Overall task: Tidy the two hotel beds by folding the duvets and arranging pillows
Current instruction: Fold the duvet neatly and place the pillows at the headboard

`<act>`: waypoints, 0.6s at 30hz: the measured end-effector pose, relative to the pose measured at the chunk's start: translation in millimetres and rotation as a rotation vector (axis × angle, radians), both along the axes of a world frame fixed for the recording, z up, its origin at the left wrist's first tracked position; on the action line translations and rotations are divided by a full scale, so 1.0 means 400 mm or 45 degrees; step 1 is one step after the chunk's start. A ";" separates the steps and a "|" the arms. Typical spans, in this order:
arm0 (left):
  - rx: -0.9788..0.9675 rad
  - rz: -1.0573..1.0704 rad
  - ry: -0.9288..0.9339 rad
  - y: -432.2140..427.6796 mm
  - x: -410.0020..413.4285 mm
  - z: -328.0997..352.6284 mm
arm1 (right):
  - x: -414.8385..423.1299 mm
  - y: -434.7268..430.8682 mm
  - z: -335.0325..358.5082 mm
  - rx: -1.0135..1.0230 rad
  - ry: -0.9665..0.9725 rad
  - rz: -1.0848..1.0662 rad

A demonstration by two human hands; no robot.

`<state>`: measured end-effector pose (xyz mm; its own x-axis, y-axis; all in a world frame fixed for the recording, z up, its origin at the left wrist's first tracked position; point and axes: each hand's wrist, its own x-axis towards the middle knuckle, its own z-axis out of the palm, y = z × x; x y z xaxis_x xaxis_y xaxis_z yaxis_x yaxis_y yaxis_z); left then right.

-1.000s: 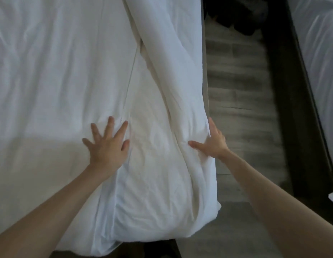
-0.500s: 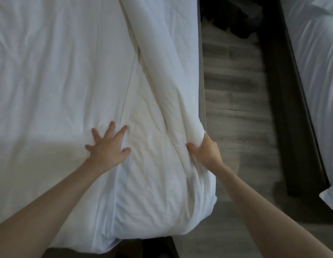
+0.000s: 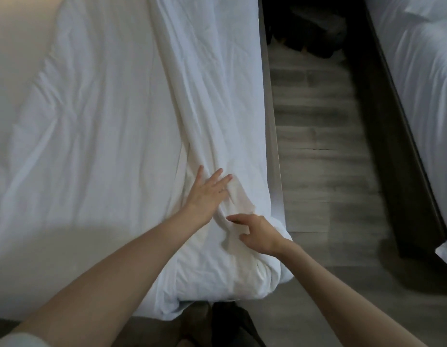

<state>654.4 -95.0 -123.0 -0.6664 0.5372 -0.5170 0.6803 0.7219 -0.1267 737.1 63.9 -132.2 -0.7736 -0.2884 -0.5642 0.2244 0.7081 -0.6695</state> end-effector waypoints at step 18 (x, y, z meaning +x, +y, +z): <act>0.040 0.222 -0.119 0.045 0.039 -0.092 | 0.106 0.213 -0.186 0.283 -0.146 -0.116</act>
